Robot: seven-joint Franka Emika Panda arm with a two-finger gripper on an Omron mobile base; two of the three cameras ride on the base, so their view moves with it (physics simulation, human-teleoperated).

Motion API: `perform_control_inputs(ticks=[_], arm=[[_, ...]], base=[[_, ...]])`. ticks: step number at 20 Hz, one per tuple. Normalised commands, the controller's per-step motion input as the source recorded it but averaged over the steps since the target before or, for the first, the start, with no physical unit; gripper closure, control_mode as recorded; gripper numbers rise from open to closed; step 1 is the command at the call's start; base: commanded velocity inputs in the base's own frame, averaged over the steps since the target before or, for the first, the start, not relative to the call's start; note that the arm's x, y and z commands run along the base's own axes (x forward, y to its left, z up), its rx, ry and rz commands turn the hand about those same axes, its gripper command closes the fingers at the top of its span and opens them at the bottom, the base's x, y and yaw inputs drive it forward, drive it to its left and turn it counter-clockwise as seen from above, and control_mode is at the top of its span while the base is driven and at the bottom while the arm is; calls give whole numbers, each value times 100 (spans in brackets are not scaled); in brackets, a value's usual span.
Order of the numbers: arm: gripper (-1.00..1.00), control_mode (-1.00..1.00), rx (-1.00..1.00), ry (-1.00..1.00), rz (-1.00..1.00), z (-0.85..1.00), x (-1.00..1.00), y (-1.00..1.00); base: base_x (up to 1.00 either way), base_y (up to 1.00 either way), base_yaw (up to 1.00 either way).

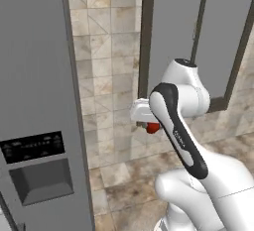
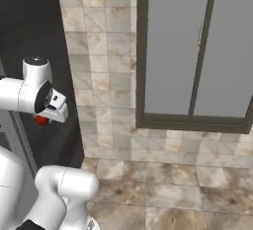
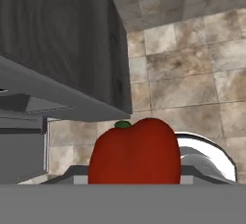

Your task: Take the cheese, fish, and bell pepper from the fridge and place them on the plate on the dining counter to create an appetizer plate.

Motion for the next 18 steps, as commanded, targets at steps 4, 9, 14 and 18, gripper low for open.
perform_control_inputs(ticks=[4,9,14,18], arm=[[100,100,0,0,0,0,0,0],[100,100,0,0,0,0,0,0],[100,100,0,0,0,0,0,0],[100,100,0,0,0,0,0,0]], base=[[44,-100,8],[40,-100,11],[12,-100,16],[-3,-100,22]])
